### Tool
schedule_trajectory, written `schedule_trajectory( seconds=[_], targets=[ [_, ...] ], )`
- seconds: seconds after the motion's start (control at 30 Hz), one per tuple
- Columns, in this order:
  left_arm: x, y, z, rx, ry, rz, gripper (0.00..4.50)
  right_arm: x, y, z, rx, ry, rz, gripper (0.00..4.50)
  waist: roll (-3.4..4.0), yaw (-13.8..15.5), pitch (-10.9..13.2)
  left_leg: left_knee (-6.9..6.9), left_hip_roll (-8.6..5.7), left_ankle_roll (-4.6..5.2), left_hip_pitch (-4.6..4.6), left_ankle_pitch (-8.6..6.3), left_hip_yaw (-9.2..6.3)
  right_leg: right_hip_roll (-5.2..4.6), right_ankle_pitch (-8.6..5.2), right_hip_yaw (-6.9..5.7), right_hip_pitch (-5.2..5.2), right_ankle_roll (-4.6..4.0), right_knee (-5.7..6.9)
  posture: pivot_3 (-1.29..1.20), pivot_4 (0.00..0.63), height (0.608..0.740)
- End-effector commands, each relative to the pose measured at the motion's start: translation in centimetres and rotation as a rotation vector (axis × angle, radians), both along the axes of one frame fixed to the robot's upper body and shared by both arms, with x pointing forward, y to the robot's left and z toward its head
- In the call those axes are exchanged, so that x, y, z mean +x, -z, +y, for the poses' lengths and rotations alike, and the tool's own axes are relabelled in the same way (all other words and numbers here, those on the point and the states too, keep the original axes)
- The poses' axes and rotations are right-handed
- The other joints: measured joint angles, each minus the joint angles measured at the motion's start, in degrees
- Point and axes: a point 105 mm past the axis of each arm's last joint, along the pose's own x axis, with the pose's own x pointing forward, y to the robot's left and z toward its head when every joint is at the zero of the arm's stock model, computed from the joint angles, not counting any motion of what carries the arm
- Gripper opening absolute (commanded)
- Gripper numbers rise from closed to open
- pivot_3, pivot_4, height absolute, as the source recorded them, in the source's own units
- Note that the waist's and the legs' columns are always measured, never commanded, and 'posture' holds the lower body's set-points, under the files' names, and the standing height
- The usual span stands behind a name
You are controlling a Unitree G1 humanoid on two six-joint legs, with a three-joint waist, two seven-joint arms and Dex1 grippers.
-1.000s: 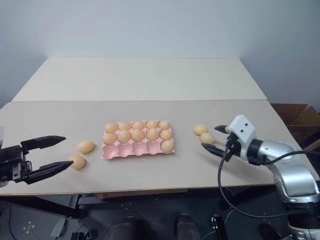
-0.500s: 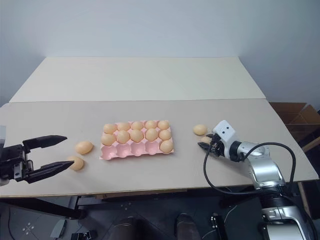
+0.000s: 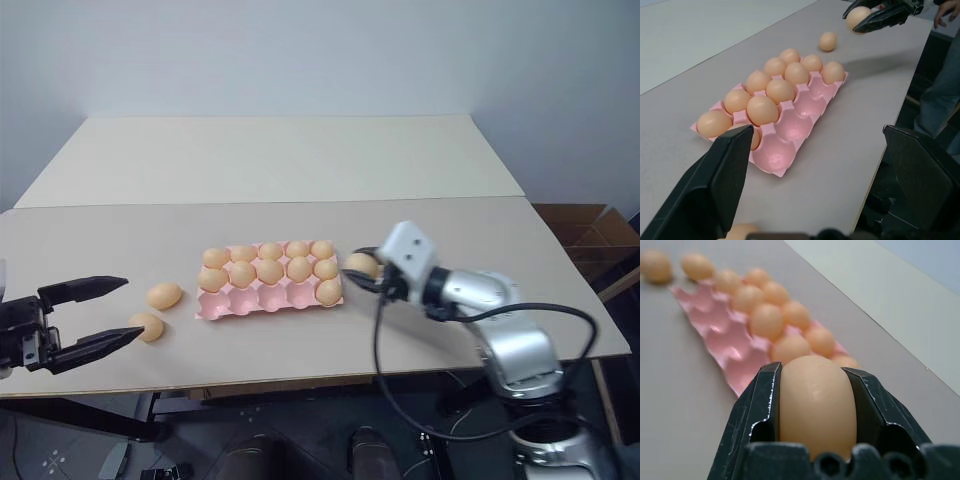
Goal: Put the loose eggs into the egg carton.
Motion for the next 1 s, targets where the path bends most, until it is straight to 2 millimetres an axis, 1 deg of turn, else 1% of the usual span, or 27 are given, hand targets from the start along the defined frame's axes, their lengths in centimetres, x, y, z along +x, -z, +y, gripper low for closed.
schedule_trajectory(
  seconds=[0.03,0.07,0.1,0.17,0.23,0.27,0.3,0.43,0.5,0.6,0.67,0.73,0.8,0.87,0.9,1.0],
  targets=[
    [0.1,-0.7,-0.3,0.005,0.011,-0.042,4.50,0.4,0.0,3.4,-0.006,-0.003,-0.008,1.74,0.01,0.06,0.00,0.00,-0.01,0.00,-0.02,0.00,0.01,-0.01,0.04,0.01,-0.02,-0.07,0.01,0.00,0.150,0.740],
    [0.1,-0.7,-0.3,0.005,0.012,-0.043,4.50,0.8,0.2,4.2,-0.007,0.005,-0.003,1.74,0.01,0.06,0.00,0.00,-0.02,-0.02,-0.02,0.01,0.02,-0.03,0.17,0.01,-0.03,-0.29,0.02,0.00,0.150,0.740],
    [0.1,-0.7,-0.3,0.005,0.013,-0.043,4.50,1.3,0.5,4.7,-0.017,0.026,0.000,1.74,0.01,0.14,0.00,0.00,-0.03,-0.05,-0.08,0.03,0.02,-0.03,0.18,0.01,-0.08,-0.30,0.01,0.00,0.150,0.740],
    [0.1,-0.8,-0.4,0.006,0.015,-0.045,4.50,2.4,1.2,5.2,-0.050,0.076,0.009,1.74,-0.01,0.31,-0.01,0.00,-0.10,-0.07,-0.14,0.05,0.02,-0.09,0.18,0.00,-0.10,-0.28,-0.01,0.00,0.150,0.740],
    [0.1,-0.8,-0.4,0.005,0.013,-0.047,4.50,2.7,1.4,5.1,-0.067,0.097,0.021,2.39,-0.03,0.42,-0.02,0.00,-0.14,-0.07,-0.27,0.05,0.00,-0.15,0.18,-0.06,-0.13,-0.25,-0.11,0.00,0.150,0.740],
    [0.1,-0.9,-0.3,0.006,0.012,-0.048,4.50,2.6,1.3,5.1,-0.066,0.087,0.028,2.62,-0.04,0.44,-0.02,0.00,-0.15,-0.07,-0.31,0.04,0.00,-0.17,0.20,-0.06,-0.14,-0.21,-0.14,0.00,0.150,0.740],
    [0.1,-0.9,-0.3,0.006,0.009,-0.048,4.50,2.4,1.1,5.0,-0.062,0.079,0.032,3.04,-0.04,0.41,-0.03,0.00,-0.17,-0.07,-0.38,0.04,0.00,-0.19,0.29,-0.07,-0.16,-0.05,-0.19,0.00,0.150,0.740],
    [0.0,-0.9,-0.1,0.008,0.005,-0.046,4.50,1.8,0.7,5.1,-0.059,0.056,0.024,4.48,-0.04,0.16,-0.03,-0.01,-0.13,-0.05,-0.42,0.02,0.02,-0.15,0.36,-0.07,-0.26,0.07,-0.17,0.00,0.150,0.740],
    [0.0,-0.8,-0.1,0.006,-0.001,-0.044,4.50,1.3,-0.1,5.1,-0.034,0.045,0.004,4.48,-0.05,0.01,-0.03,-0.02,-0.09,-0.05,-0.40,0.02,0.01,-0.10,0.35,-0.07,-0.31,0.06,-0.07,0.00,0.150,0.740],
    [0.1,-0.7,0.0,0.007,-0.008,-0.042,4.50,0.9,-1.5,4.4,0.005,0.046,-0.023,4.48,-0.04,0.00,-0.03,-0.02,-0.03,-0.06,-0.38,0.03,-0.03,-0.01,0.34,-0.07,-0.37,0.03,0.04,0.00,0.150,0.740],
    [0.2,-0.6,0.6,0.001,-0.035,-0.036,4.50,0.4,-2.7,2.5,0.034,0.052,-0.054,4.48,-0.04,0.10,-0.03,-0.02,-0.03,-0.09,-0.37,0.05,-0.05,0.01,0.33,-0.07,-0.36,0.02,0.05,0.00,0.150,0.740],
    [0.2,-0.3,1.4,-0.017,-0.068,-0.031,4.50,-0.4,-3.3,0.0,0.024,0.043,-0.090,4.48,-0.04,0.53,-0.03,-0.02,-0.08,-0.09,-0.38,0.05,-0.06,-0.05,0.32,-0.09,-0.31,0.03,0.00,0.00,0.150,0.740],
    [0.1,-0.5,1.9,-0.078,-0.093,-0.049,4.50,-1.2,-3.3,-2.5,-0.003,0.042,-0.097,4.48,-0.04,0.94,-0.03,-0.02,-0.14,-0.09,-0.39,0.05,-0.06,-0.14,0.26,-0.14,-0.24,0.04,-0.13,0.00,0.150,0.740],
    [-0.1,-0.6,2.3,-0.121,-0.104,-0.052,4.50,-1.8,-3.1,-4.4,-0.029,0.049,-0.097,4.48,-0.09,0.91,-0.05,-0.03,-0.16,-0.04,-0.39,0.01,-0.02,-0.18,0.24,-0.13,-0.16,0.06,-0.26,0.00,0.150,0.740],
    [-0.3,-0.4,2.6,-0.110,-0.108,-0.040,4.50,-2.2,-3.0,-5.6,-0.035,0.053,-0.088,4.48,-0.11,0.90,-0.05,-0.03,-0.15,-0.03,-0.39,0.00,-0.02,-0.18,0.24,-0.12,-0.15,0.06,-0.29,0.00,0.150,0.740],
    [-0.9,0.4,3.1,-0.079,-0.120,-0.009,4.50,-3.1,-2.3,-8.3,-0.057,0.069,-0.069,4.48,-0.11,0.65,-0.06,-0.03,-0.13,-0.02,-0.31,0.00,-0.03,-0.15,0.21,-0.12,-0.10,0.04,-0.26,0.00,0.150,0.740]
  ],
)
